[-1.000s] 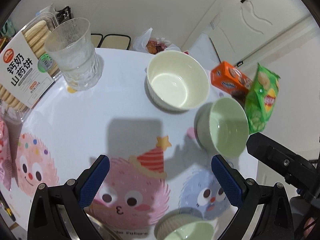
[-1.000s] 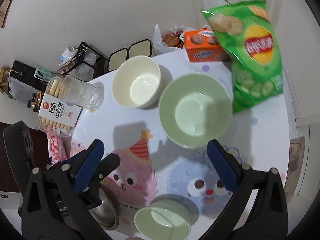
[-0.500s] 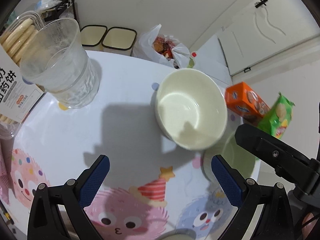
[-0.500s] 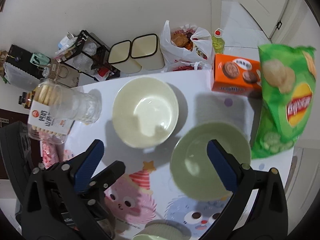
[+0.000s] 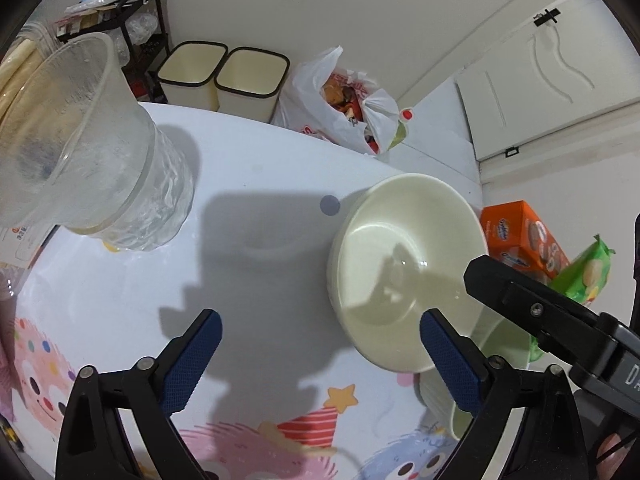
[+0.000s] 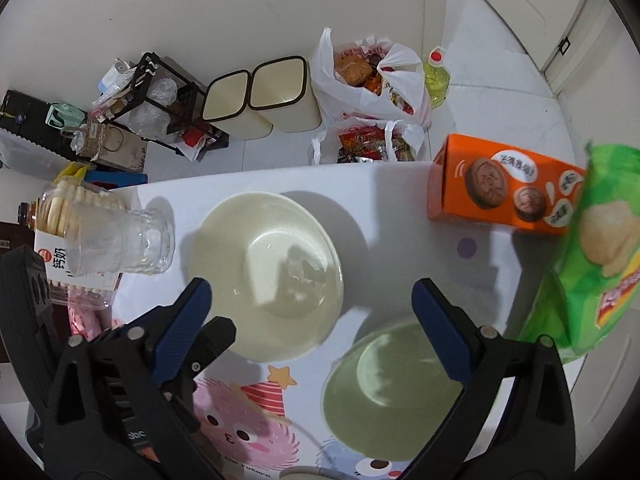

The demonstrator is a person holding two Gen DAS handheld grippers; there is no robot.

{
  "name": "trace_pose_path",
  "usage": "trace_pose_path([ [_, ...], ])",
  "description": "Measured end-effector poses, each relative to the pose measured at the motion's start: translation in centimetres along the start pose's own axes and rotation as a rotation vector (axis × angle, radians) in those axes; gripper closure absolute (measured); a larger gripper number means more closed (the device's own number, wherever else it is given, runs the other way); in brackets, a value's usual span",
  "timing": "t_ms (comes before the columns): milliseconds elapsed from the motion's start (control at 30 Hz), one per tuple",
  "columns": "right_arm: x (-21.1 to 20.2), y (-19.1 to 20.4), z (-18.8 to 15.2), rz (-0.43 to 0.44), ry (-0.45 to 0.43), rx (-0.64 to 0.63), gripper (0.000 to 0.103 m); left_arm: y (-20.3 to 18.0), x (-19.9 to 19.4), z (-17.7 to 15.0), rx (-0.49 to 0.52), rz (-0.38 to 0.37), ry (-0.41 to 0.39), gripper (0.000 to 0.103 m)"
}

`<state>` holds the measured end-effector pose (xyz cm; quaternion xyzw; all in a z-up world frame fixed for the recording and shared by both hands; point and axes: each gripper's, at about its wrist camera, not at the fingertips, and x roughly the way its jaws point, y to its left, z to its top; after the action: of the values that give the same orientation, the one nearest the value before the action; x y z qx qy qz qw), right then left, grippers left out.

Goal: Organize plates and bowls
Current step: 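Move both tools to the cream bowl and grip its rim, then lift the cream bowl and carry it toward the pale green bowl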

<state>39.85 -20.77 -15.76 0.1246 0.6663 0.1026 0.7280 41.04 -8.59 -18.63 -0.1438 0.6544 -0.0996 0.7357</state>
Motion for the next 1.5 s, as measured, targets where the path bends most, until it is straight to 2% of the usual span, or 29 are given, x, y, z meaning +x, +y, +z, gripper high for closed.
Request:
trace_pose_path([
  [100, 0.6, -0.3, 0.2, -0.012, 0.009, 0.007, 0.007, 0.0, 0.6, 0.2, 0.01, 0.005, 0.011, 0.015],
  [200, 1.2, -0.7, 0.6, -0.002, 0.019, 0.017, 0.02, 0.0, 1.1, 0.6, 0.008, 0.01, 0.02, 0.031],
  [233, 1.3, -0.8, 0.6, 0.005, 0.021, 0.022, 0.021, 0.0, 1.2, 0.7, 0.007, 0.018, 0.017, 0.036],
  [367, 1.8, -0.6, 0.8, 0.002, 0.026, 0.01, 0.021, -0.1, 2.0, 1.1, 0.016, 0.009, 0.028, 0.042],
  [400, 2.0, -0.6, 0.8, -0.002, 0.029, 0.007, 0.021, -0.1, 2.1, 1.2, 0.018, 0.007, 0.032, 0.048],
  [467, 2.5, -0.6, 0.9, -0.015, 0.036, 0.004, 0.033, 0.0, 2.4, 1.3, 0.013, 0.004, 0.039, 0.055],
  [500, 2.7, -0.6, 0.9, -0.021, 0.041, 0.004, 0.049, 0.1, 2.9, 1.6, 0.004, -0.002, 0.045, 0.058],
  [533, 2.9, -0.7, 0.9, -0.027, 0.047, 0.003, 0.058, 0.2, 3.1, 1.7, 0.001, -0.007, 0.051, 0.06],
  [667, 3.3, -0.8, 0.8, -0.029, 0.049, 0.008, 0.06, 0.4, 3.5, 1.8, 0.005, -0.015, 0.059, 0.067],
  [767, 3.3, -0.9, 0.8, -0.031, 0.043, 0.014, 0.063, 0.4, 3.6, 1.9, 0.009, -0.02, 0.065, 0.069],
  [833, 3.4, -1.0, 0.8, -0.035, 0.046, 0.017, 0.075, 0.4, 3.6, 1.9, 0.008, -0.026, 0.063, 0.073],
  [967, 3.3, -1.0, 0.8, -0.046, 0.04, 0.024, 0.08, 0.0, 3.6, 2.0, 0.023, -0.023, 0.064, 0.076],
  [1000, 3.4, -0.9, 0.7, -0.043, 0.042, 0.022, 0.085, -0.1, 3.6, 2.1, 0.026, -0.028, 0.065, 0.079],
  [1500, 3.5, -0.2, 0.5, -0.084, 0.028, 0.009, 0.086, -0.7, 3.3, 2.5, 0.062, -0.03, 0.057, 0.09],
])
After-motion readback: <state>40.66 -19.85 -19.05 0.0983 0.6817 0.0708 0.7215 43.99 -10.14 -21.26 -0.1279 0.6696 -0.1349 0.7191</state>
